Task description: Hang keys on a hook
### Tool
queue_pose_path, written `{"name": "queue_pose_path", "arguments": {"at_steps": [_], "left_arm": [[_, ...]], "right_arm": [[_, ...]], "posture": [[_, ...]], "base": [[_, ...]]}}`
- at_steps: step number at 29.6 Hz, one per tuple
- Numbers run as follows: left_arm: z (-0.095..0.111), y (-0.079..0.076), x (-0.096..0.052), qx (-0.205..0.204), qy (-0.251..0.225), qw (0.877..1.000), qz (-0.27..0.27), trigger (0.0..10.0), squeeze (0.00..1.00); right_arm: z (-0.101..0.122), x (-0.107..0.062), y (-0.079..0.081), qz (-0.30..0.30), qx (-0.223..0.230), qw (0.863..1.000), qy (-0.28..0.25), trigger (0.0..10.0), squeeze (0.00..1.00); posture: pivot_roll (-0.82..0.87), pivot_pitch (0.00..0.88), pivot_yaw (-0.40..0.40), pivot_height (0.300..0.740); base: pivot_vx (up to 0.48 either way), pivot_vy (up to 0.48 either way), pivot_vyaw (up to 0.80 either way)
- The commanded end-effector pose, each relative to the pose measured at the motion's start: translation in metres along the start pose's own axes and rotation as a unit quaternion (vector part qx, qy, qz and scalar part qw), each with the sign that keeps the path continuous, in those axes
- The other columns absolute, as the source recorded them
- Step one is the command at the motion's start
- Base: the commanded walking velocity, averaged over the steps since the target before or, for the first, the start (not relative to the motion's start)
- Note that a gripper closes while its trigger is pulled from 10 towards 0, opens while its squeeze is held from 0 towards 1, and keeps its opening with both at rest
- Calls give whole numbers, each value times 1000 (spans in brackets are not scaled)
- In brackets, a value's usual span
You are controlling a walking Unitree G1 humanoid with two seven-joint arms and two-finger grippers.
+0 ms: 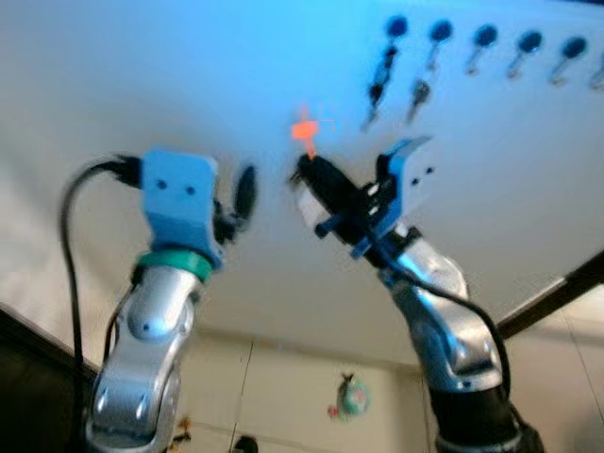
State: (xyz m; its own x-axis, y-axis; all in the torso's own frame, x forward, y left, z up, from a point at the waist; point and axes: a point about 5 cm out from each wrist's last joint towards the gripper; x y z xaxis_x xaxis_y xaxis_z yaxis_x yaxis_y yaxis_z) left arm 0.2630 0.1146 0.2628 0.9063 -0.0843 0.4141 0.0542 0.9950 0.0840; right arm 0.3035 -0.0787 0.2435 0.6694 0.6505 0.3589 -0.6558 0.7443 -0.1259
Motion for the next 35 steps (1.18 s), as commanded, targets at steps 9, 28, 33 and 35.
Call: {"name": "queue_pose_path", "arguments": {"at_steps": [9,28,33,35], "left_arm": [[4,-5,6,21,-11,1000,-13,10000,0],[7,-21,27,-9,-23,998,-60,10000,0],[-4,-21,18,-17,1,998,-62,10000,0],[-7,-20,16,-19,10,998,-61,10000,0]], "right_arm": [[20,-19,-28,-181,-97,978,-37,10000,0],[70,-16,-76,-310,-197,924,-107,10000,0],[48,-1,-49,-234,-156,956,-85,10000,0],[39,-1,-43,-219,-140,963,-72,10000,0]], "posture": [[-85,78,34,740],[-130,73,77,740],[-121,62,71,740],[-111,61,67,740]], "base": [[0,0,99],[0,0,0],[0,0,0],[0,0,0]]}}
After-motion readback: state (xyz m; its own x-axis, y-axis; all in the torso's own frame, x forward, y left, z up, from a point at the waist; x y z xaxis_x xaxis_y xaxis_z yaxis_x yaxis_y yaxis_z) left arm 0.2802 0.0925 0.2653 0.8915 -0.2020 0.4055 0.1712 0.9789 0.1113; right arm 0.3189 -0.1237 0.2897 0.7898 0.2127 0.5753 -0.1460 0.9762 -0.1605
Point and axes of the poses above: a point about 5 cm out from each wrist's last joint towards the gripper, its own x axis pointing out of the wrist towards the gripper, its own z axis along the axis of the wrist's last joint, y = z × x, and after that the axes turned 1 degree about -x, right-handed
